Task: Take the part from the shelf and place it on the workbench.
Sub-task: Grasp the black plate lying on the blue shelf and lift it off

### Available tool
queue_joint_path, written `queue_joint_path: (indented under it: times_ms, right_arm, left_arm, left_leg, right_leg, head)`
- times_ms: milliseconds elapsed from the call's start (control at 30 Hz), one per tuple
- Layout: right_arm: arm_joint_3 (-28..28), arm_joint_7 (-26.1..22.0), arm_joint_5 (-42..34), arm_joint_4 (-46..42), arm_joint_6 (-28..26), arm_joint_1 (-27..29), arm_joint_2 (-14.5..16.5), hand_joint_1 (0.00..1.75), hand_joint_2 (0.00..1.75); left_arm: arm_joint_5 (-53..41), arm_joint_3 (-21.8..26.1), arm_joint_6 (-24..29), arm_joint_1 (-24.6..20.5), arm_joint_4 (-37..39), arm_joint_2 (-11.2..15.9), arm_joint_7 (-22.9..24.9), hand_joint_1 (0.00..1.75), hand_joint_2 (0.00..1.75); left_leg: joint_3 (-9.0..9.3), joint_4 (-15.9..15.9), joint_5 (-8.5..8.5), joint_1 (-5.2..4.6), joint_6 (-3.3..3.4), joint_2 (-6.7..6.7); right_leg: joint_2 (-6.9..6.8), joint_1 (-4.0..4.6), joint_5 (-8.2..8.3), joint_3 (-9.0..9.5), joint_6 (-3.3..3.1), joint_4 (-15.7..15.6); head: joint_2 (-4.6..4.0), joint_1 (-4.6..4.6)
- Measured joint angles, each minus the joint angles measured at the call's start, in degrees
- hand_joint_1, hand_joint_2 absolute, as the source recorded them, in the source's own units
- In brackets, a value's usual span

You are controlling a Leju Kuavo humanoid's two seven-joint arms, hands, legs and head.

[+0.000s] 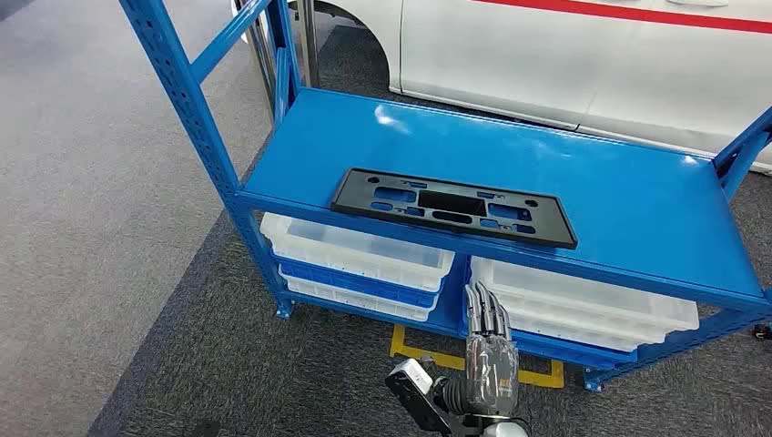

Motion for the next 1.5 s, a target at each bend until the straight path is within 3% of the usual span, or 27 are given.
queue_joint_path:
  times_ms: [67, 133, 200, 267, 367, 400, 467, 500, 533, 567, 600, 667, 733, 867, 900, 967, 1033, 1067, 1100, 1167, 1233, 1267, 1300, 1367, 1433, 1467, 1500]
  right_arm:
    - [0.0, 0.0, 0.1, 0.0, 0.0, 0.0, 0.0, 0.00, 1.75]
    - [0.0, 0.1, 0.2, 0.0, 0.0, 0.0, 0.0, 0.00, 1.75]
    - [-0.1, 0.1, 0.4, 0.0, -0.1, -0.1, 0.2, 0.00, 1.75]
    - [-0.2, 0.2, 0.8, 0.0, -0.1, -0.1, 0.3, 0.00, 1.75]
    - [-0.2, 0.6, 2.5, 0.0, -0.2, -0.2, 0.6, 0.00, 1.75]
    - [-0.3, 0.7, 3.2, 0.0, -0.2, -0.3, 0.7, 0.00, 1.75]
    - [-0.3, 0.9, 4.1, 0.0, -0.2, -0.5, 0.9, 0.00, 1.75]
    - [-0.3, 1.0, 4.3, 0.0, -0.2, -0.5, 1.0, 0.00, 1.75]
    - [-0.3, 1.1, 4.3, 0.1, -0.2, -0.5, 1.0, 0.00, 1.75]
    - [-0.3, 1.1, 4.5, 0.1, -0.2, -0.5, 1.0, 0.00, 1.75]
    - [-0.4, 1.1, 4.7, 0.1, -0.2, -0.5, 1.1, 0.00, 1.75]
    - [-0.4, 1.1, 5.4, 0.2, -0.2, -0.7, 1.2, 0.00, 1.75]
    - [-0.4, 1.1, 6.0, 0.3, 0.0, -1.2, 1.5, 0.00, 1.75]
    - [-0.4, 1.0, 7.3, 1.2, 0.0, -2.6, 2.5, 0.00, 1.75]
    - [-0.4, 0.8, 7.8, 1.6, 0.0, -3.1, 2.8, 0.00, 1.75]
    - [-0.4, 0.6, 8.4, 2.6, 0.0, -3.9, 3.3, 0.00, 1.75]
    - [-0.4, 0.5, 8.7, 3.5, 0.0, -4.1, 3.5, 0.00, 1.75]
    - [-0.4, 0.5, 8.8, 3.8, 0.0, -4.1, 3.6, 0.00, 1.75]
    - [-0.4, 0.5, 8.9, 4.1, 0.0, -4.1, 3.7, 0.00, 1.75]
    - [-0.4, 0.5, 8.9, 4.6, 0.0, -4.2, 3.7, 0.00, 1.75]
    - [-0.4, 0.5, 8.9, 5.1, 0.0, -4.2, 3.8, 0.00, 1.75]
    - [-0.4, 0.5, 9.0, 5.3, 0.0, -4.3, 3.9, 0.00, 1.75]
    - [-0.4, 0.5, 9.1, 5.4, 0.0, -4.5, 4.0, 0.00, 1.75]
    - [-0.4, 0.5, 10.0, 5.5, 0.1, -4.8, 4.4, 0.00, 1.75]
    - [-0.3, 0.6, 11.4, 5.8, 0.5, -5.1, 4.8, 0.00, 1.75]
    - [-0.3, 0.7, 12.2, 6.2, 0.7, -5.3, 4.9, 0.00, 1.75]
    - [-0.3, 0.9, 13.1, 6.5, 1.0, -5.5, 5.0, 0.00, 1.75]
  left_arm:
    - [0.0, 0.1, 0.0, 0.0, 0.0, 0.0, 0.0, 0.00, 0.00]
    - [-0.2, 0.3, -0.1, 0.0, 0.0, 0.0, 0.0, 0.00, 0.00]
    - [-0.3, 0.4, -0.1, -0.1, 0.0, -0.2, 0.0, 0.00, 0.00]
    - [-0.5, 0.5, -0.1, -0.1, 0.0, -0.2, 0.1, 0.00, 0.00]
    - [-0.8, 0.5, -0.2, -0.2, 0.0, -0.1, 0.3, 0.00, 0.00]
    - [-0.9, 0.5, -0.2, -0.2, 0.0, -0.1, 0.3, 0.00, 0.00]
    - [-1.1, 0.5, -0.2, -0.2, 0.0, -0.1, 0.5, 0.00, 0.00]
    - [-1.1, 0.5, -0.2, -0.1, 0.0, -0.1, 0.6, 0.00, 0.00]
    - [-1.1, 0.5, -0.2, -0.1, 0.0, 0.0, 0.6, 0.00, 0.00]
    - [-1.1, 0.5, -0.2, 0.0, 0.0, 0.0, 0.6, 0.00, 0.00]
    - [-1.2, 0.5, -0.2, 0.0, 0.0, 0.1, 0.7, 0.00, 0.00]
    - [-1.5, 0.5, -0.3, 0.1, 0.0, 0.1, 0.7, 0.00, 0.00]
    - [-1.8, 0.5, -0.5, -0.1, 0.0, 0.1, 0.7, 0.00, 0.00]
    - [-2.5, 0.5, -0.9, -0.1, 0.0, 0.1, 0.7, 0.00, 0.00]
    - [-2.7, 0.5, -0.9, -0.2, 0.0, 0.1, 0.7, 0.00, 0.00]
    - [-2.9, 0.5, -1.0, -0.3, 0.0, 0.1, 0.7, 0.00, 0.00]
    - [-3.0, 0.5, -1.0, -0.3, 0.0, 0.1, 0.7, 0.00, 0.00]
    - [-3.0, 0.5, -1.0, -0.2, 0.0, 0.1, 0.7, 0.00, 0.00]
    - [-3.0, 0.6, -1.0, -0.2, 0.0, 0.1, 0.8, 0.00, 0.00]
    - [-3.0, 0.6, -1.0, -0.1, 0.0, 0.1, 0.8, 0.00, 0.00]
    - [-3.0, 0.5, -1.1, -0.1, 0.1, 0.0, 0.8, 0.00, 0.00]
    - [-3.0, 0.5, -1.1, -0.1, 0.1, 0.0, 0.8, 0.00, 0.00]
    - [-3.0, 0.5, -1.1, -0.3, 0.1, 0.0, 0.9, 0.00, 0.00]
    - [-3.1, 0.5, -1.1, -0.6, 0.1, 0.0, 0.9, 0.00, 0.00]
    - [-3.4, 0.5, -1.1, -0.9, 0.1, 0.0, 0.9, 0.00, 0.00]
    - [-3.6, 0.5, -1.2, -0.9, 0.1, 0.0, 0.9, 0.00, 0.00]
    - [-3.8, 0.5, -1.2, -0.8, 0.1, 0.0, 1.0, 0.00, 0.00]
  left_leg:
    - [0.17, 0.0, -0.11, -0.06, -0.03, 0.04]
    - [0.60, 0.0, -0.40, -0.14, -0.15, 0.09]
    - [0.74, 0.0, -0.67, -0.28, -0.53, 0.11]
    - [0.67, -0.1, -0.81, -0.31, -1.13, 0.23]
    - [0.64, 0.8, -1.74, -0.31, -2.03, 0.24]
    - [-0.27, 3.0, -2.87, -0.31, -2.23, 0.14]
    - [-4.15, 10.5, -6.02, -0.20, -2.52, -0.01]
    - [-6.35, 14.1, -7.05, -0.18, -2.68, -0.01]
    - [-7.86, 16.2, -6.99, -0.15, -2.80, -0.01]
    - [-8.32, 15.9, -5.67, -0.12, -2.86, -0.01]
    - [-7.65, 13.5, -3.29, -0.08, -2.84, -0.01]
    - [-4.71, 6.0, 1.35, -0.14, -2.55, -0.03]
    - [-2.54, 1.4, 2.23, -0.38, -1.89, -0.05]
    - [-0.86, -0.3, 0.93, -0.23, -0.31, -0.13]
    - [-0.19, -0.6, 0.71, -0.12, 0.03, -0.13]
    - [0.96, -1.0, -0.04, -0.04, 0.44, -0.13]
    - [2.18, -1.0, -1.14, -0.04, 0.42, -0.27]
    - [3.03, -1.0, -1.81, -0.04, 0.35, -0.36]
    - [4.05, -1.0, -2.56, -0.04, 0.25, -0.44]
    - [6.14, -1.0, -4.22, -0.06, -0.02, -0.53]
    - [7.50, -1.2, -5.75, -0.08, -0.70, -0.63]
    - [8.08, -1.2, -6.20, -0.09, -1.11, -0.60]
    - [8.57, -1.1, -6.24, -0.08, -1.60, -0.57]
    - [8.20, 1.4, -5.16, 0.02, -2.21, -0.42]
    - [4.48, 7.8, -4.37, 0.13, -2.56, -0.47]
    - [1.94, 11.4, -5.17, 0.14, -2.68, -0.50]
    - [-0.54, 13.9, -7.01, 0.16, -2.80, -0.50]
  right_leg:
    - [-0.04, 0.05, 1.99, 1.04, -0.23, -2.4]
    - [-0.24, 0.33, 6.13, 4.39, -1.01, -9.5]
    - [-0.62, 0.85, 8.15, 7.24, -1.84, -15.6]
    - [-0.71, 1.23, 7.90, 7.73, -2.19, -17.0]
    - [-0.44, 0.67, 7.83, 8.71, -2.65, -18.3]
    - [-0.44, 0.46, 7.79, 9.23, -2.89, -18.7]
    - [-0.47, 0.51, 7.40, 9.94, -3.35, -18.9]
    - [-0.39, 0.54, 7.11, 10.23, -3.45, -18.8]
    - [-0.27, 0.56, 6.78, 10.61, -3.45, -18.8]
    - [-0.11, 0.55, 6.38, 11.08, -3.36, -18.8]
    - [0.05, 0.52, 5.92, 11.70, -3.21, -18.8]
    - [0.23, 0.58, 4.82, 12.98, -2.71, -18.7]
    - [0.33, 0.71, 4.04, 13.55, -2.07, -18.7]
    - [0.29, 0.69, 4.08, 13.07, -1.02, -16.6]
    - [0.20, 0.61, 3.79, 11.71, -0.79, -14.2]
    - [0.04, 0.40, 1.96, 6.92, -0.32, -7.3]
    - [-0.04, 0.17, -0.15, 2.19, 0.02, -2.4]
    - [-0.10, 0.11, -0.12, 0.91, 0.07, -2.3]
    - [-0.16, 0.07, 1.06, 0.47, 0.00, -3.9]
    - [-0.30, 0.26, 6.99, 0.97, -0.62, -10.3]
    - [-0.61, 0.84, 11.28, 1.53, -1.40, -14.5]
    - [-0.70, 1.11, 11.73, 1.69, -1.78, -15.1]
    - [-0.72, 1.26, 10.99, 2.19, -2.14, -15.2]
    - [-0.49, 1.07, 10.22, 3.94, -2.95, -16.2]
    - [-0.40, 0.81, 9.36, 6.17, -3.64, -17.3]
    - [-0.38, 0.82, 8.80, 7.21, -3.87, -17.7]
    - [-0.25, 0.81, 8.17, 8.21, -3.96, -17.9]
  head:
    - [0.00, 0.00]
    - [0.00, 0.00]
    - [0.00, -0.01]
    - [0.00, -0.01]
    - [0.00, -0.01]
    - [0.00, -0.01]
    - [0.00, -0.03]
    - [0.00, -0.04]
    - [0.00, -0.05]
    - [0.00, -0.05]
    - [0.00, -0.06]
    - [0.00, -0.05]
    - [0.00, -0.04]
    - [0.00, -0.03]
    - [0.00, -0.02]
    - [0.00, -0.01]
    - [0.00, -0.01]
    - [0.00, 0.00]
    - [0.00, 0.00]
    - [0.00, 0.00]
    - [0.00, 0.00]
    - [0.00, 0.01]
    - [0.00, 0.01]
    - [0.00, 0.01]
    - [0.00, -0.03]
    - [0.00, -0.06]
    - [0.00, -0.07]
